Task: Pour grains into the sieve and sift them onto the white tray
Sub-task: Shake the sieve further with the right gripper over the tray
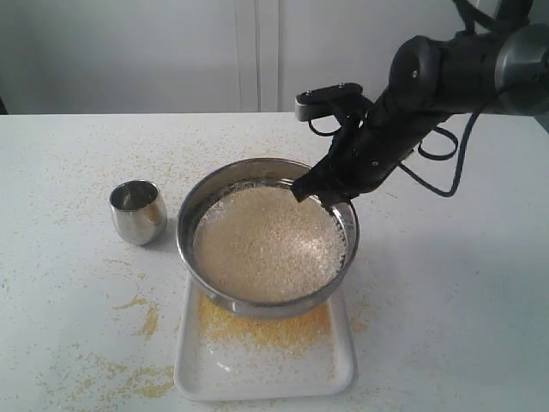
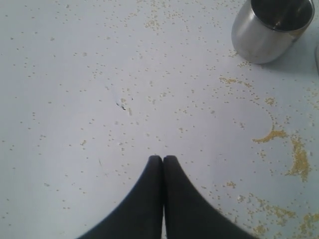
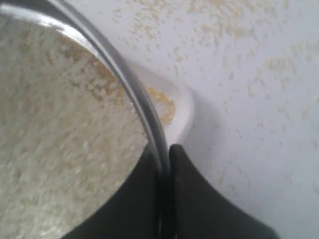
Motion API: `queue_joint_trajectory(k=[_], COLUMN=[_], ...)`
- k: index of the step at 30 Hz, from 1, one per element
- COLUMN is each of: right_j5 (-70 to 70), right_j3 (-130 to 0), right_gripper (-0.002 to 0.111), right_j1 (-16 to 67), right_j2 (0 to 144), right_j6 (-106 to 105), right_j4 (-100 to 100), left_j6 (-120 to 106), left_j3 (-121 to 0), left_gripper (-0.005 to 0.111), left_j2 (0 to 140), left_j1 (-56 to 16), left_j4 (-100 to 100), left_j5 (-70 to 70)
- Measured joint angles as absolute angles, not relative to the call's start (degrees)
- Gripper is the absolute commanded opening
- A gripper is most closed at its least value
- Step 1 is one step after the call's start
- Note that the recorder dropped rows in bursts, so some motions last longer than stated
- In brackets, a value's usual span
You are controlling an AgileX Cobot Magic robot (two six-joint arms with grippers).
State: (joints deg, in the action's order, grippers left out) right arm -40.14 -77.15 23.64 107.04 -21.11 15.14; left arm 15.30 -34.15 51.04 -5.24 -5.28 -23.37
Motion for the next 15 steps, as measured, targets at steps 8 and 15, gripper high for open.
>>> queue_joint_trajectory(k=[8, 15], right_j5=[-43.6, -42.1], right_j3=[-76.2, -76.1], right_gripper=[0.0, 0.0], right_j1=[25.4, 23.9], right_j2=[106.4, 106.4], right_j6=[-21.9, -15.4], right_j4=[13.7, 14.0], left_j6=[15.3, 15.3], left_j3=[-34.2, -34.2], left_gripper=[0.001, 0.001], left_j2=[51.0, 51.0], left_j1=[-5.2, -5.2], left_j4=[-5.3, -5.3], left_j5=[-23.4, -23.4])
